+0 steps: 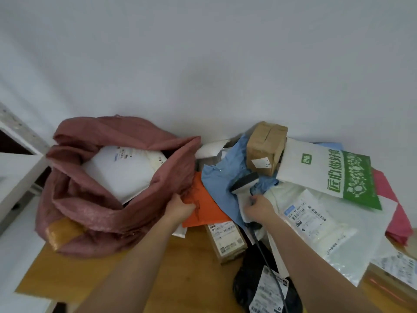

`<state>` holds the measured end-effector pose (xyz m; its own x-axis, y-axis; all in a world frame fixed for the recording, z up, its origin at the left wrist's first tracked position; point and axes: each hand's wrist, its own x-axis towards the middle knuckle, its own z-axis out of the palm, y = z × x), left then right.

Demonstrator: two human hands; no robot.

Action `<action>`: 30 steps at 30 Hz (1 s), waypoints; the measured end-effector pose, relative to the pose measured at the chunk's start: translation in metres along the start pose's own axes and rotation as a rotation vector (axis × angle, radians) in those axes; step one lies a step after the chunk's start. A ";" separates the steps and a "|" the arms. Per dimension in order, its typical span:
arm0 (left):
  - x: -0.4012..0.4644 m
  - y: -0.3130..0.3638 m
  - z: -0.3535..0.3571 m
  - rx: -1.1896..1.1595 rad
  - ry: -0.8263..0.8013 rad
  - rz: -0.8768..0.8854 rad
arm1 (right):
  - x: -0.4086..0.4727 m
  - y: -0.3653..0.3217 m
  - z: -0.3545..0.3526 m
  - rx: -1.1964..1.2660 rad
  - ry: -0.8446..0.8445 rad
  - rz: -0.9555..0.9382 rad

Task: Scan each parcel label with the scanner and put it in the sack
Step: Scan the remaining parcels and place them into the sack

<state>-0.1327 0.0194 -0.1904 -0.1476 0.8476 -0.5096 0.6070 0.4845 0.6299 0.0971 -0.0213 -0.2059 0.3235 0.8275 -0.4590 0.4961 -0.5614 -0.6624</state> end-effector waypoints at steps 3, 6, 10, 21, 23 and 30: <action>0.004 -0.009 0.003 -0.145 -0.024 -0.130 | 0.005 0.007 0.009 0.004 0.026 -0.057; 0.008 -0.017 0.009 -0.388 -0.101 -0.223 | 0.008 0.011 0.016 0.008 0.080 -0.093; 0.008 -0.014 0.010 -0.503 -0.086 -0.207 | 0.009 0.007 0.014 0.037 0.040 -0.019; -0.012 0.058 -0.028 -0.439 -0.191 -0.066 | -0.015 -0.026 -0.031 0.313 -0.010 -0.002; -0.016 0.071 -0.036 -0.406 -0.150 -0.017 | -0.022 -0.039 -0.042 0.370 0.005 -0.014; -0.037 0.116 -0.054 -0.428 -0.234 0.070 | -0.046 -0.091 -0.077 0.444 0.037 -0.168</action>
<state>-0.0995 0.0559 -0.0666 0.0910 0.8338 -0.5445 0.2270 0.5151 0.8266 0.0988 -0.0074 -0.0789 0.3011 0.9025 -0.3079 0.1541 -0.3647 -0.9183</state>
